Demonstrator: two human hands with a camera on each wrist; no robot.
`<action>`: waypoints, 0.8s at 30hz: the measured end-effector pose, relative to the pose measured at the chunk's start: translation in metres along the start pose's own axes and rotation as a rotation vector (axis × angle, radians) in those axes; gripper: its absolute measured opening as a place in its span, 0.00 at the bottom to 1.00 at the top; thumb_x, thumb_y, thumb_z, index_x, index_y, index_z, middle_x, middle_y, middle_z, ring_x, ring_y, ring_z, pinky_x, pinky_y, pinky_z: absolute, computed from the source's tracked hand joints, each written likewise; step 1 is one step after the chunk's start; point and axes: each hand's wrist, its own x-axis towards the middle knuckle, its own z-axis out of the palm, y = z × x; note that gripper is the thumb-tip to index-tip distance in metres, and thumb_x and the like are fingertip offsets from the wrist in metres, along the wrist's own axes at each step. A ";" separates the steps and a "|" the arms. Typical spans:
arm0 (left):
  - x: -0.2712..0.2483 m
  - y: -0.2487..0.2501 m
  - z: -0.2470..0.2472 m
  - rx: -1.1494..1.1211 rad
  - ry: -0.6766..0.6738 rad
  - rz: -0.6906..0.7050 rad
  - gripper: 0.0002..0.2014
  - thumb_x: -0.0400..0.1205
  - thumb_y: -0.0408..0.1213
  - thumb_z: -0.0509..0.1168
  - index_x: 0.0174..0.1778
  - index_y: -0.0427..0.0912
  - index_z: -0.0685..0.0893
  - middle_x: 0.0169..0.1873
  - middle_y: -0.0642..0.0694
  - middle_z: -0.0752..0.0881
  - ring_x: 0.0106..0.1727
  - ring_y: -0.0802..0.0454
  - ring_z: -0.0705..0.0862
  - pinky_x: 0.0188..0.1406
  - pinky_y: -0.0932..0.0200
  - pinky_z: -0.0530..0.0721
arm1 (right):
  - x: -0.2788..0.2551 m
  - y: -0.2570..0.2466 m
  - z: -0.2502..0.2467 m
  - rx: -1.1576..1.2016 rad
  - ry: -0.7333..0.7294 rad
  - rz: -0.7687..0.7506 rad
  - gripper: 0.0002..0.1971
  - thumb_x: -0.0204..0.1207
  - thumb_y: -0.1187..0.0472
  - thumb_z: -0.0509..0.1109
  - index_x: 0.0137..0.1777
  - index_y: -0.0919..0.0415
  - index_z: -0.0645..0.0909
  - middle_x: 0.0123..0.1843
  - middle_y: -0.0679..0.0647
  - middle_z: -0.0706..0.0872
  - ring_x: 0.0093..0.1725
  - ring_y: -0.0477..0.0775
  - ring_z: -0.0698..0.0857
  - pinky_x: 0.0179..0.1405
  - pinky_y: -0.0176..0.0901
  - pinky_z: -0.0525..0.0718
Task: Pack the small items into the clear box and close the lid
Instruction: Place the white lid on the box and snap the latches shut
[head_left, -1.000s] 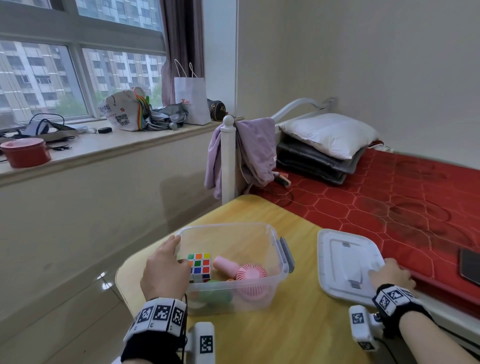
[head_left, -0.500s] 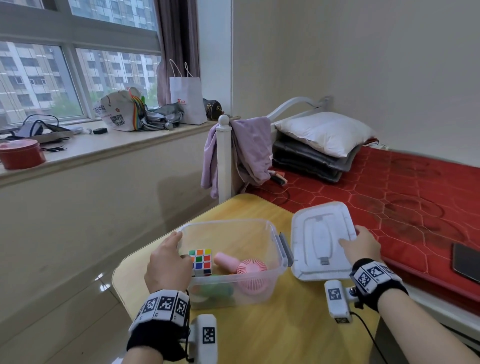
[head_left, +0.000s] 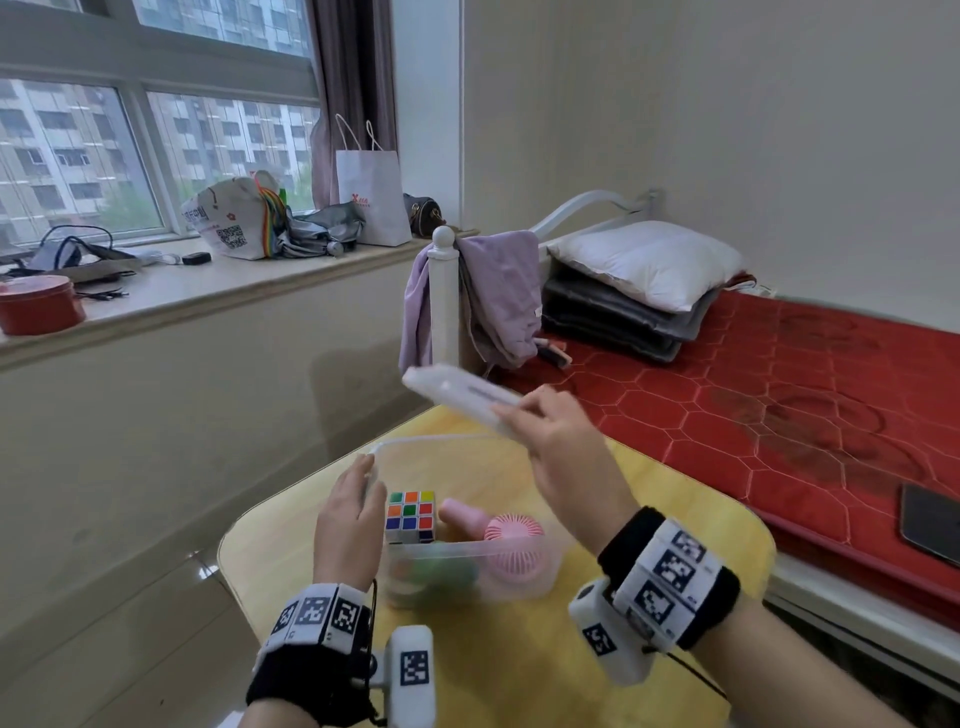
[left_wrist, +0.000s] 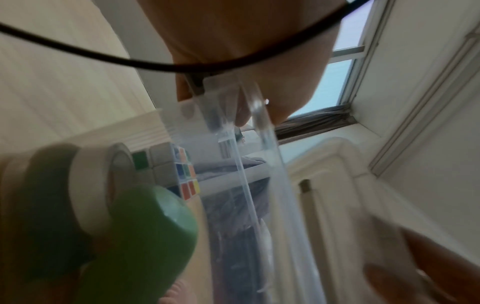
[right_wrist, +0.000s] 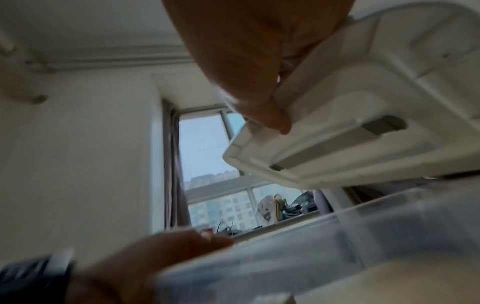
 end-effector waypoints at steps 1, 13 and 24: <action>0.000 0.000 -0.001 -0.068 -0.018 -0.023 0.22 0.86 0.42 0.54 0.75 0.46 0.76 0.74 0.48 0.78 0.75 0.49 0.75 0.77 0.45 0.70 | -0.006 -0.006 0.007 -0.013 -0.060 -0.029 0.20 0.78 0.63 0.61 0.69 0.56 0.83 0.52 0.53 0.84 0.52 0.53 0.79 0.51 0.48 0.83; -0.004 0.006 -0.009 -0.290 -0.077 -0.042 0.13 0.86 0.40 0.55 0.64 0.55 0.77 0.55 0.58 0.84 0.54 0.58 0.81 0.45 0.58 0.78 | -0.029 0.002 0.035 0.059 -0.307 -0.217 0.20 0.76 0.57 0.74 0.69 0.51 0.82 0.66 0.52 0.85 0.66 0.53 0.81 0.65 0.46 0.82; -0.003 -0.007 -0.013 -0.247 -0.145 0.012 0.28 0.69 0.40 0.56 0.68 0.50 0.77 0.61 0.55 0.83 0.64 0.53 0.80 0.54 0.56 0.77 | -0.041 0.007 0.023 0.090 -0.281 -0.317 0.18 0.78 0.52 0.70 0.66 0.53 0.84 0.67 0.49 0.87 0.67 0.50 0.82 0.66 0.42 0.82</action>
